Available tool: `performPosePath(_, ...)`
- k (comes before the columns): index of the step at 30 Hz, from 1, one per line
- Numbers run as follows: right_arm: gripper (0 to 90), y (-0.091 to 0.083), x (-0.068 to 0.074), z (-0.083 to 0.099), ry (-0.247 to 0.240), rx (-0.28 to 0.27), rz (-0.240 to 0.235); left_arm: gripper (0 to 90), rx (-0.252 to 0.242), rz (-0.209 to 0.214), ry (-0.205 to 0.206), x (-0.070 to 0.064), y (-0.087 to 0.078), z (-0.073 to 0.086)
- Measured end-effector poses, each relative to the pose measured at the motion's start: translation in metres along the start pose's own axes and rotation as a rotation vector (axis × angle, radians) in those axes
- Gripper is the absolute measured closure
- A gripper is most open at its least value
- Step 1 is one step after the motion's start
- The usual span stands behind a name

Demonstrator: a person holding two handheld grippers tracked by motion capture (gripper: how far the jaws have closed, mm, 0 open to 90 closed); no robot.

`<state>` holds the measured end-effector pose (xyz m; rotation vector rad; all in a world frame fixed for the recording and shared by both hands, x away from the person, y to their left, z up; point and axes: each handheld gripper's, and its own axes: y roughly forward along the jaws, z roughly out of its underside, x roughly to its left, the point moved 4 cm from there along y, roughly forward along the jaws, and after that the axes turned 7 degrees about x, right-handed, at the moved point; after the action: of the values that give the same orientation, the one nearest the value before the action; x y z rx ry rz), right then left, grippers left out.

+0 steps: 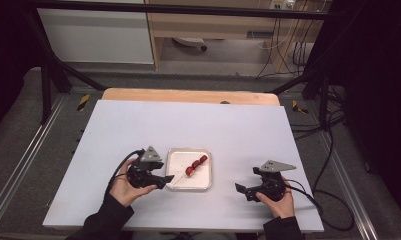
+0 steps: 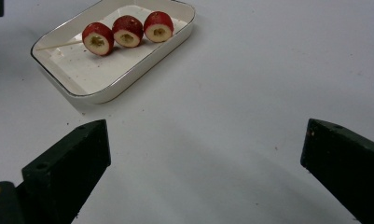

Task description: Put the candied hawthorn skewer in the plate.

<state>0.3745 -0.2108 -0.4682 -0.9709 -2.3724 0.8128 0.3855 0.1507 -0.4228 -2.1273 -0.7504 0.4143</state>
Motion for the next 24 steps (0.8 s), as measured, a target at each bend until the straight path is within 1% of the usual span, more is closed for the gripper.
performPosePath(4, 1.6, 0.000, -0.001, 0.001, 0.004, 0.006, 0.004, 22.7, -0.036, -0.010, -0.021, 0.017, -0.011, 0.023)
performPosePath(6, 1.6, 0.001, -0.001, 0.001, 0.002, 0.008, 0.006, 16.4, -0.059, -0.020, -0.029, 0.023, -0.013, 0.035)
performPosePath(8, 1.4, 0.001, -0.002, 0.002, 0.002, 0.014, 0.006, 12.6, -0.073, -0.030, -0.040, 0.028, -0.014, 0.048)
performPosePath(11, 1.2, 0.002, -0.002, 0.002, -0.002, 0.019, 0.008, 6.9, -0.073, -0.049, -0.056, 0.034, -0.014, 0.064)
performPosePath(13, 1.1, 0.002, -0.002, 0.003, 0.002, 0.025, 0.008, 5.8, -0.076, -0.069, -0.063, 0.037, -0.013, 0.072)
performPosePath(14, 1.0, 0.003, -0.002, 0.004, 0.004, 0.028, 0.008, 5.4, -0.080, -0.071, -0.065, 0.039, -0.013, 0.076)
performPosePath(17, 0.8, 0.003, -0.002, 0.005, -0.005, 0.037, 0.007, 4.6, -0.093, -0.056, -0.096, 0.042, -0.013, 0.086)
performPosePath(18, 0.8, 0.003, -0.002, 0.005, -0.005, 0.038, 0.005, 4.5, -0.098, -0.057, -0.100, 0.043, -0.012, 0.089)
performPosePath(20, 0.7, 0.004, -0.002, 0.006, -0.005, 0.040, 0.005, 4.5, -0.088, -0.062, -0.096, 0.044, -0.012, 0.094)
performPosePath(21, 0.6, 0.004, -0.002, 0.006, -0.003, 0.044, 0.005, 4.2, -0.085, -0.071, -0.091, 0.045, -0.012, 0.095)
performPosePath(22, 0.6, 0.005, -0.001, 0.006, -0.001, 0.045, 0.004, 3.9, -0.093, -0.075, -0.097, 0.045, -0.012, 0.096)
performPosePath(24, 0.5, 0.005, -0.001, 0.007, -0.004, 0.052, 0.003, 4.0, -0.098, -0.065, -0.096, 0.046, -0.012, 0.097)
